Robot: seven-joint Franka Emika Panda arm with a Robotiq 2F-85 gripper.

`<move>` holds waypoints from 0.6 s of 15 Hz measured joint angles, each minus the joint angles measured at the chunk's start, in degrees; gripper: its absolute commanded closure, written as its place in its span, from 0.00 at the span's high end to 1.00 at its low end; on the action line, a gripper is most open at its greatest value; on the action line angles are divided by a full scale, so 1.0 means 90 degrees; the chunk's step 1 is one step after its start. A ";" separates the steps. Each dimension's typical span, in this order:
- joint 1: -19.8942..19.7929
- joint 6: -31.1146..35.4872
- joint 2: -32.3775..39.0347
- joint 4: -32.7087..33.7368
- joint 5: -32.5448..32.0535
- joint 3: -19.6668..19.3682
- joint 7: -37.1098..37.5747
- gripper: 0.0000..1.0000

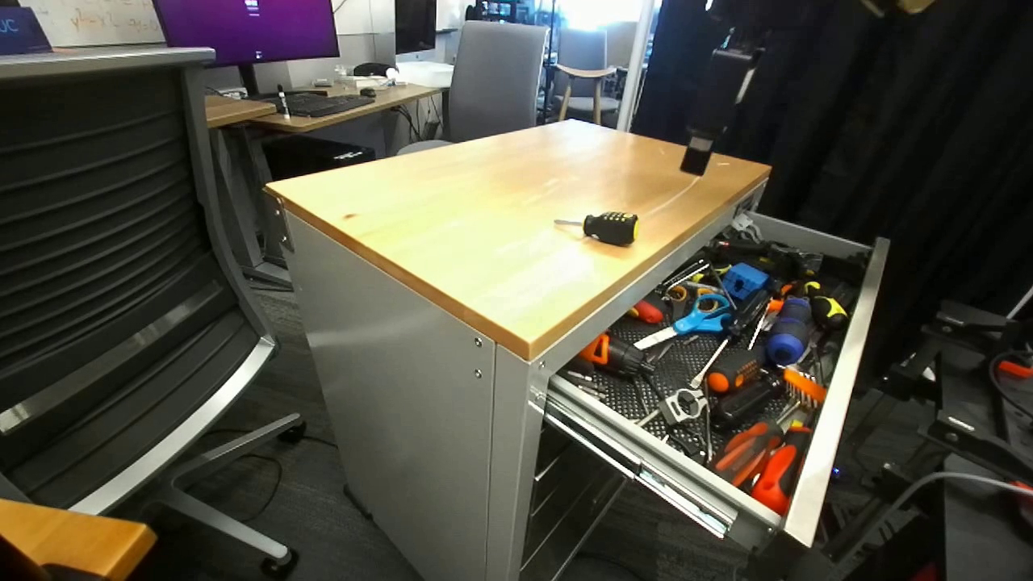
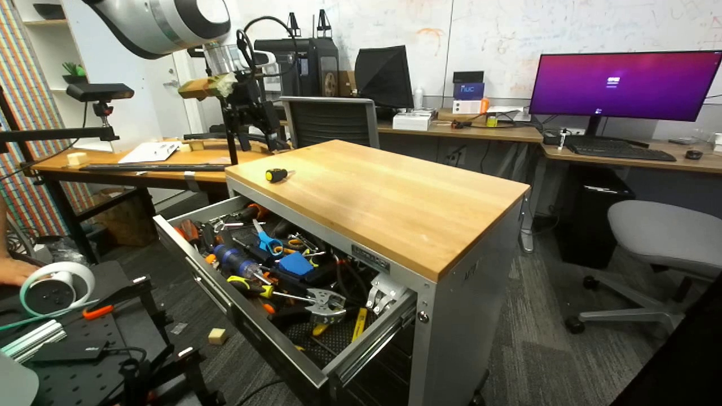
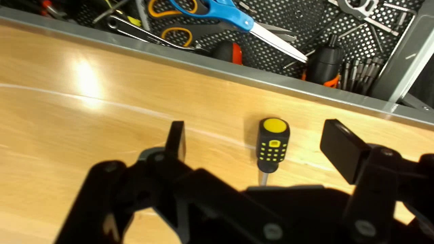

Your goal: Put the black object into the topmost drawer then close the drawer

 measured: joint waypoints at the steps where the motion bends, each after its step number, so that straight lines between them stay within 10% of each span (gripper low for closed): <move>1: 0.0119 0.0000 0.0403 0.0302 -0.0028 -0.0027 -0.0014 1.00; 3: 0.0361 -0.0010 0.1183 0.0916 -0.0044 -0.0153 -0.0062 1.00; 4: 0.0464 -0.0022 0.1534 0.1208 -0.0044 -0.0237 -0.0132 0.75; 9: 0.1018 -0.0092 0.2569 0.2303 -0.0398 -0.0913 -0.0204 0.40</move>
